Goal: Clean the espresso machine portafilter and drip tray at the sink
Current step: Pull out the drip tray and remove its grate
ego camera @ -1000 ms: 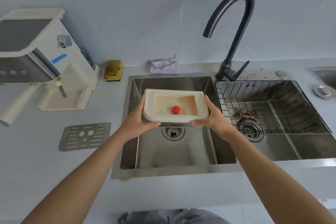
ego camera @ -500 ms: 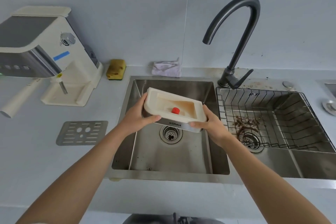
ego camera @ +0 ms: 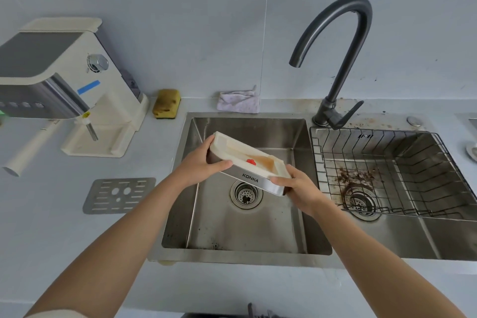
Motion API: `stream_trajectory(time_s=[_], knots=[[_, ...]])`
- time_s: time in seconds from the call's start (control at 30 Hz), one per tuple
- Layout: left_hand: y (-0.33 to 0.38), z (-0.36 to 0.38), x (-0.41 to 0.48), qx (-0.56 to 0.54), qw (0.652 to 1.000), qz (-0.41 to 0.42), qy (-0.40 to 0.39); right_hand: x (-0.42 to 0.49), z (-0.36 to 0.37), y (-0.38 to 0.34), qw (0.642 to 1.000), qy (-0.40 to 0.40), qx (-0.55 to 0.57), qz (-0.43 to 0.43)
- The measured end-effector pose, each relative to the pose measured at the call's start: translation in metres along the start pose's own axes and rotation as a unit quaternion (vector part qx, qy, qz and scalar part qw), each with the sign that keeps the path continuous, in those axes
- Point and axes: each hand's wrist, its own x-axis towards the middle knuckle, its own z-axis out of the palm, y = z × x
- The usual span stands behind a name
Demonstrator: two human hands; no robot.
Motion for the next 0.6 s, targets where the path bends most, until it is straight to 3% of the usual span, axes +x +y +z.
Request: stream_trajectory(time_s=[0.2, 0.6], knots=[[0.008, -0.006, 0.008, 0.012, 1.0, 0.0, 0.019, 0.008, 0.006, 0.009, 0.998, -0.04, 0.03, 0.024], [0.02, -0.008, 0.034, 0.061, 0.998, -0.029, 0.015, 0.013, 0.016, 0.022, 0.98, -0.021, 0.165, 0.11]])
